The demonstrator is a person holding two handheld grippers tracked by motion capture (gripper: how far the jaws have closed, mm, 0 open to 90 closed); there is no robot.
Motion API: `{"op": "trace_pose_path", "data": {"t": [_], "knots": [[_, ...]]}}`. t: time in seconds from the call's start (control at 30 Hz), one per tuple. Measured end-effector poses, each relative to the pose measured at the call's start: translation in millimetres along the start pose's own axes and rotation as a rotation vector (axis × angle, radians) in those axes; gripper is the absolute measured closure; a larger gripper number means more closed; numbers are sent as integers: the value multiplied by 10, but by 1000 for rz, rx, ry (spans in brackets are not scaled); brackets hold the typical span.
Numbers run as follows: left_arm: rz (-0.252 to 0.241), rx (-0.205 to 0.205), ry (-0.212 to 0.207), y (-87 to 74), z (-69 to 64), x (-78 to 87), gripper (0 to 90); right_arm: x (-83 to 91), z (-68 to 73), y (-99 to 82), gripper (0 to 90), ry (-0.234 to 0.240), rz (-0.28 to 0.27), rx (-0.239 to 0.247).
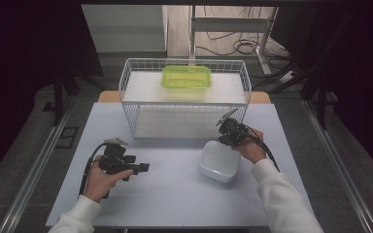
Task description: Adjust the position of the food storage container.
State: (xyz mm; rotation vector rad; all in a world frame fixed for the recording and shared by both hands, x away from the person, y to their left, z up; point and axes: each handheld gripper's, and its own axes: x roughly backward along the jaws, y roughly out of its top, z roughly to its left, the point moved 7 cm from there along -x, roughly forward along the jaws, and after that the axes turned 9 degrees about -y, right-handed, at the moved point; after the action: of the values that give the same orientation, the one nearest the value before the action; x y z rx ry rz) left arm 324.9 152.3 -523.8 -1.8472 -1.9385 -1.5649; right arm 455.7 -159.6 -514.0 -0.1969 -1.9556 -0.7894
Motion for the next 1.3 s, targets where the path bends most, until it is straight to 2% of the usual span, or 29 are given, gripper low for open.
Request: {"op": "trace_pose_path", "data": {"t": [0.23, 0.27, 0.3, 0.37, 0.47, 0.53, 0.63, 0.73, 0.77, 0.8, 0.97, 1.03, 1.13, 1.17, 1.23, 1.3], "knots": [[5, 0, 0, -9, 2, -7, 244, 23, 190, 44, 895, 30, -9, 40], [8, 2, 0, -14, 3, -13, 244, 36, 266, 58, 895, 39, -16, 58], [8, 2, 0, -14, 3, -13, 244, 36, 266, 58, 895, 39, -16, 58], [10, 4, 0, -20, 8, -18, 245, 52, 358, 72, 895, 52, -21, 79], [10, 7, 2, -22, 12, -15, 244, 71, 396, 85, 895, 58, -30, 87], [7, 6, 5, -21, 16, -6, 244, 103, 377, 89, 895, 63, -43, 73], [4, 13, 15, -27, 30, 8, 248, 227, 296, 78, 895, 52, -76, 36], [3, 14, 25, -35, 45, 19, 251, 428, 180, 9, 895, 25, -112, -21], [3, 14, 25, -35, 45, 19, 251, 428, 180, 9, 895, 25, -112, -21], [2, 15, 27, -35, 51, 26, 251, 555, 124, -85, 895, 12, -119, -55], [-5, 17, 27, -28, 49, 31, 251, 754, 67, -414, 895, 0, -107, -159], [-8, 23, 25, -25, 45, 29, 251, 769, 69, -552, 895, -7, -87, -201], [-5, 27, 27, -26, 49, 12, 251, 749, 76, -671, 894, -20, -64, -223], [-2, 28, 29, -29, 49, -1, 252, 701, 116, -774, 895, -8, -41, -252], [6, 25, 32, -33, 52, -20, 253, 642, 149, -833, 895, 7, -16, -284], [11, 23, 34, -36, 54, -24, 253, 607, 157, -854, 895, 13, 5, -286]]}}
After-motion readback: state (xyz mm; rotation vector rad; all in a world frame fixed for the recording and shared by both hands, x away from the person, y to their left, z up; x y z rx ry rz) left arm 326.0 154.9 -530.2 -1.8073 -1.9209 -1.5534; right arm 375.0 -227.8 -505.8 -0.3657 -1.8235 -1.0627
